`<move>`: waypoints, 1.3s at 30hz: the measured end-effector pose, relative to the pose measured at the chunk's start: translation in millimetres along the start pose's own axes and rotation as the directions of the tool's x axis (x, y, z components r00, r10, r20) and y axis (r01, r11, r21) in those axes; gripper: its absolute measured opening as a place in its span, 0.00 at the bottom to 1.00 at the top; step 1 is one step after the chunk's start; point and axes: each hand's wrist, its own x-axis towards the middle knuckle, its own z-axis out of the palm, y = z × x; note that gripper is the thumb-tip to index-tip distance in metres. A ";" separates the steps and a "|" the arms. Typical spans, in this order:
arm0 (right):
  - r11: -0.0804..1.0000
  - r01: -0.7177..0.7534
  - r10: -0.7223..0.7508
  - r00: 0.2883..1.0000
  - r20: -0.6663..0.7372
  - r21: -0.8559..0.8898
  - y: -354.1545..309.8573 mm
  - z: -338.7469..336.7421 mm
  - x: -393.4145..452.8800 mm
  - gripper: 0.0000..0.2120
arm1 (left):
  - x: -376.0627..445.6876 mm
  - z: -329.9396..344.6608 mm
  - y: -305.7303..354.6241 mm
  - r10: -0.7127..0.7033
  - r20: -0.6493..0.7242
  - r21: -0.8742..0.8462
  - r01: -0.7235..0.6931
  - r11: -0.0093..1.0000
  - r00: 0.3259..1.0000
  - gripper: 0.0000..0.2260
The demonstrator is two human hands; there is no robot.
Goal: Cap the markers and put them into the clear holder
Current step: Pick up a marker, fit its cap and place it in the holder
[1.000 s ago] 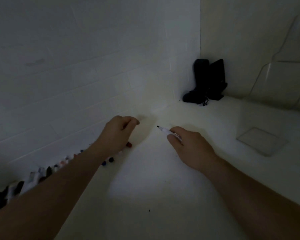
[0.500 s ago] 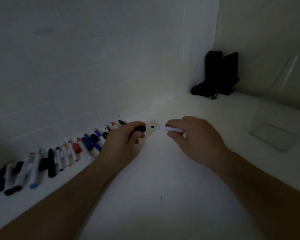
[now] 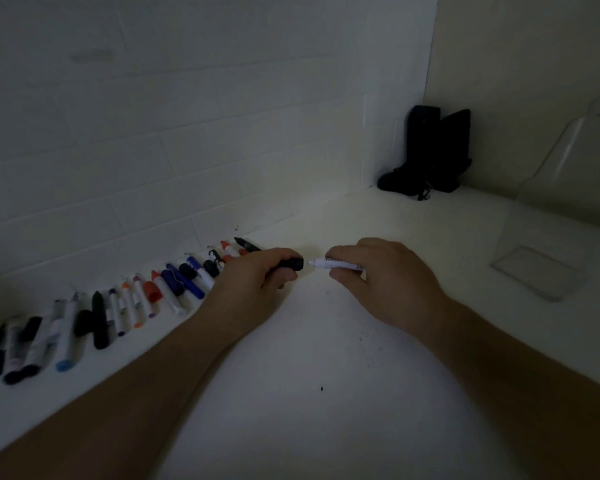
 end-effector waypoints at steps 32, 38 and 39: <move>0.976 -0.042 0.037 0.999 -0.027 -0.212 -7.3 -8.3 -8.9 0.22 | -8.3 14.3 3.8 0.118 0.018 -0.125 -0.115 0.986 0.993 0.14; 0.961 -0.124 0.021 0.923 -0.385 -0.245 3.0 -108.4 -9.1 0.10 | -20.7 20.8 12.5 0.290 0.039 -0.071 -0.287 0.955 0.956 0.15; 0.963 -0.155 0.045 0.898 -0.437 -0.221 4.1 -128.6 -10.0 0.09 | -22.2 22.6 14.6 0.311 0.046 -0.070 -0.308 0.949 0.949 0.15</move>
